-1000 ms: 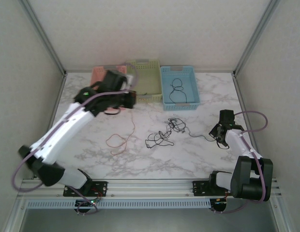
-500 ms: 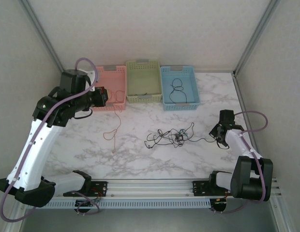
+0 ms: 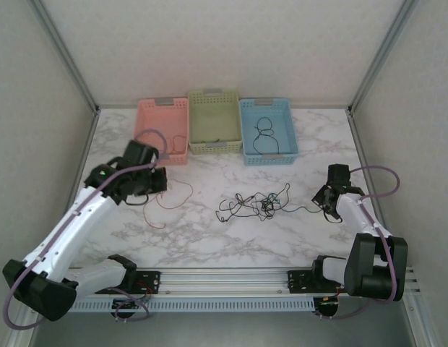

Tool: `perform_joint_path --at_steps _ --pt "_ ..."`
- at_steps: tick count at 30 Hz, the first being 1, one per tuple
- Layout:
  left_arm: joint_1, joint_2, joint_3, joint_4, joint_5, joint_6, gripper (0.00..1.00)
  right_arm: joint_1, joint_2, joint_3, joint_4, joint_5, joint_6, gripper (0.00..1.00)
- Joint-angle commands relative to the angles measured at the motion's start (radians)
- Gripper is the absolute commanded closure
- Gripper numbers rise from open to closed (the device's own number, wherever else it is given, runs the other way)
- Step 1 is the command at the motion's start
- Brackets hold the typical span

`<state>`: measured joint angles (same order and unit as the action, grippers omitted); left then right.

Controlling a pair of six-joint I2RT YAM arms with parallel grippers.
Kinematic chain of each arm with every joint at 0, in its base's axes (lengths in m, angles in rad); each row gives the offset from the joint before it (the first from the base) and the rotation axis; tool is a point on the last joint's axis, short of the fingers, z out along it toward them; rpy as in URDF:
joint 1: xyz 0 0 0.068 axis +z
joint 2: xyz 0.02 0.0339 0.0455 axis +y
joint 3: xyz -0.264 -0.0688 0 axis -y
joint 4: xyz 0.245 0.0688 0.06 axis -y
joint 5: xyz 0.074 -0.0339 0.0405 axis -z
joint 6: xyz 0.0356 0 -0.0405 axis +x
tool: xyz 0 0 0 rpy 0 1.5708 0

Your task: Untangle the cables

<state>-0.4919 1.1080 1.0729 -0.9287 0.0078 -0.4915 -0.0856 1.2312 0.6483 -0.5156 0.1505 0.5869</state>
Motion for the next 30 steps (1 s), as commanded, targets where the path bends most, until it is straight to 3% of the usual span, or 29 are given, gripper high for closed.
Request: perform_joint_path --at_steps 1,3,5,8,11,14,19,30 --pt "-0.045 -0.052 -0.146 0.105 -0.105 -0.168 1.00 -0.006 0.004 -0.009 0.004 -0.022 -0.011 1.00" --pt "-0.041 -0.065 -0.216 0.126 -0.188 -0.212 0.98 -0.006 0.007 -0.007 0.005 -0.027 -0.011 1.00" --pt "-0.032 -0.073 -0.273 0.157 -0.274 -0.235 0.87 -0.005 0.007 -0.007 0.006 -0.031 -0.012 1.00" --pt "0.007 -0.044 -0.327 0.233 -0.265 -0.236 0.73 -0.006 0.007 -0.008 0.008 -0.039 -0.012 1.00" --pt "0.041 0.027 -0.338 0.285 -0.250 -0.230 0.69 -0.005 0.005 -0.009 0.008 -0.043 -0.012 1.00" --pt "0.057 0.080 -0.343 0.329 -0.233 -0.229 0.46 -0.006 0.002 -0.010 0.009 -0.048 -0.012 1.00" --pt "0.071 0.150 -0.367 0.391 -0.202 -0.232 0.25 -0.005 -0.003 -0.012 0.014 -0.057 -0.010 1.00" --pt "0.075 0.357 -0.333 0.467 -0.190 -0.188 0.18 -0.005 -0.003 -0.012 0.015 -0.064 -0.010 1.00"
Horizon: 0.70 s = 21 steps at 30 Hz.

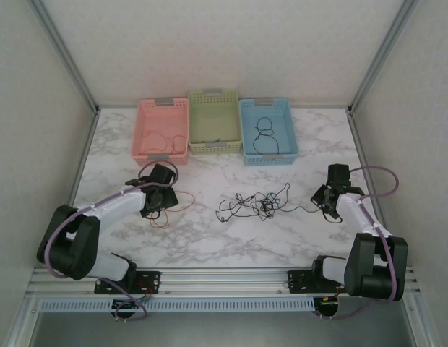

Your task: Untangle the cables

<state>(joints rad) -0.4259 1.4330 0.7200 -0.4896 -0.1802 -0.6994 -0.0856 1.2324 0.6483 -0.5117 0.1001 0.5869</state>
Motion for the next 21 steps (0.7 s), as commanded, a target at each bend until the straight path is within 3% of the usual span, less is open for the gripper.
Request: perform_joint_path --at_steps 1,6,11,19,21 --pt "0.010 0.044 0.026 0.033 -0.003 0.023 0.18 -0.005 -0.005 -0.012 0.012 -0.014 -0.010 1.00" --pt "0.013 0.105 0.067 0.032 -0.029 0.041 0.22 -0.006 -0.005 -0.012 0.011 -0.014 -0.010 1.00" --pt "0.016 0.131 0.080 0.035 -0.018 0.047 0.44 -0.005 -0.004 -0.012 0.012 -0.014 -0.010 1.00" --pt "0.019 0.128 0.067 0.039 -0.001 0.055 0.94 -0.005 -0.005 -0.012 0.012 -0.015 -0.012 1.00" --pt "0.019 0.118 0.069 0.033 0.002 0.057 1.00 -0.004 -0.005 -0.012 0.012 -0.014 -0.011 1.00"
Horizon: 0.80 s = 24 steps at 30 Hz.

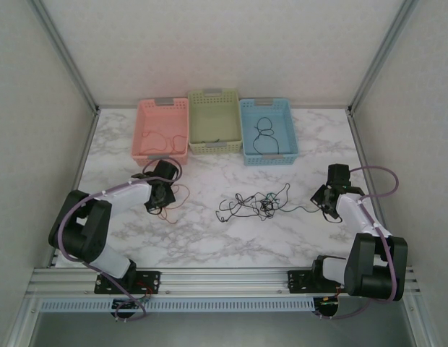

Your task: Untangle the cables

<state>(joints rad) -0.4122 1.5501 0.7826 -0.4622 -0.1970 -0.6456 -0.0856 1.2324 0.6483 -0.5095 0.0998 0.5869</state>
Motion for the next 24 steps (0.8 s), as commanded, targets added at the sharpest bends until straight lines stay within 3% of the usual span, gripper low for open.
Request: perform_joint_path --at_steps 1,8,14,24 --pt "0.006 -0.005 0.007 0.003 0.023 0.007 1.00 -0.006 -0.005 -0.012 0.009 -0.016 -0.011 1.00" --pt "0.006 -0.167 0.048 -0.084 0.052 0.030 1.00 -0.006 -0.004 -0.012 0.011 -0.016 -0.011 1.00" --pt "0.006 -0.303 0.212 -0.240 0.019 0.051 1.00 -0.005 -0.001 -0.012 0.011 -0.016 -0.012 1.00" --pt "0.044 -0.174 0.725 -0.409 -0.002 0.129 1.00 -0.006 0.003 -0.010 0.011 -0.015 -0.012 1.00"
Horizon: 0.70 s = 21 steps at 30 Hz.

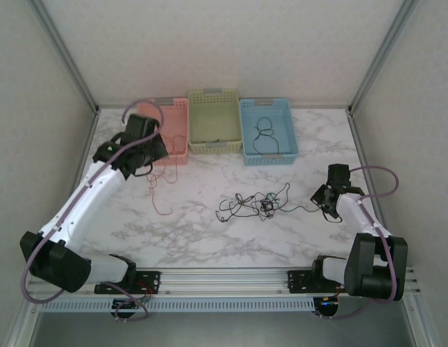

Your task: Untangle the cables

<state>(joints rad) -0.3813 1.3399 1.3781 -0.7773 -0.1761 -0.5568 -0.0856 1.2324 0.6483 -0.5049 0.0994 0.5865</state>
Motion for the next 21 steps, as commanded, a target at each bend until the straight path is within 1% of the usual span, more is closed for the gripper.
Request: perform_joint_path --at_steps 1,6,12,14,18,21 --pt "0.015 0.053 0.189 -0.109 -0.025 0.046 1.00 -0.005 0.004 -0.010 0.006 -0.014 -0.012 1.00" --pt "0.036 0.160 0.517 -0.208 -0.031 0.069 1.00 -0.006 0.006 -0.010 0.006 -0.016 -0.011 1.00" --pt "0.074 0.286 0.837 -0.285 -0.012 0.082 1.00 -0.006 0.006 -0.009 0.006 -0.019 -0.013 1.00" --pt "0.085 0.319 0.915 -0.291 -0.010 0.090 1.00 -0.006 0.005 -0.010 0.006 -0.018 -0.011 1.00" --pt "0.119 0.394 1.061 -0.296 0.027 0.099 1.00 -0.006 0.004 -0.010 0.007 -0.020 -0.012 1.00" --pt "0.139 0.422 1.116 -0.260 0.059 0.107 1.00 -0.005 0.005 -0.010 0.007 -0.019 -0.012 1.00"
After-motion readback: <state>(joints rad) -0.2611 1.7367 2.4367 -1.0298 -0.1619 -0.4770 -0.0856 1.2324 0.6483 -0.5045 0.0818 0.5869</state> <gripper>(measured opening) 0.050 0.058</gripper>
